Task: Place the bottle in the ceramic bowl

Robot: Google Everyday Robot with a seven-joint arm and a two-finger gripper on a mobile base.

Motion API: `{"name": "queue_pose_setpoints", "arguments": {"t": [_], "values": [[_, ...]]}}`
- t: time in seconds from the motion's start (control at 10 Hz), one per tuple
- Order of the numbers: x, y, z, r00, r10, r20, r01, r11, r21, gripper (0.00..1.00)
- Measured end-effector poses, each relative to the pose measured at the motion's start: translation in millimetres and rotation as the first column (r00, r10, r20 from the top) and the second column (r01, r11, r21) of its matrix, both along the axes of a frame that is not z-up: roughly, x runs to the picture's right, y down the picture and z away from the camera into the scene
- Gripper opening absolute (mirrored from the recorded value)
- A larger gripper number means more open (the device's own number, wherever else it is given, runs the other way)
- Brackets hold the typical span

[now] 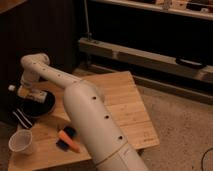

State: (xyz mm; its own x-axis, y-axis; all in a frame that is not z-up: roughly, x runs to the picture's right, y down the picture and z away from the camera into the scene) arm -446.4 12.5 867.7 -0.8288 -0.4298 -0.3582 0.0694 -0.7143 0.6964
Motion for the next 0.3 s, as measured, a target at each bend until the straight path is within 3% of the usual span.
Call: {"name": "queue_pose_setpoints", "arguments": {"t": [0.2,0.3], "values": [[50,11,-1.4,0.999,0.007,0.034,-0.006,0.9992,-0.039,0.80],[71,13,-3.9,0.995,0.016,0.101,-0.008,0.9967,-0.080,0.80]]}}
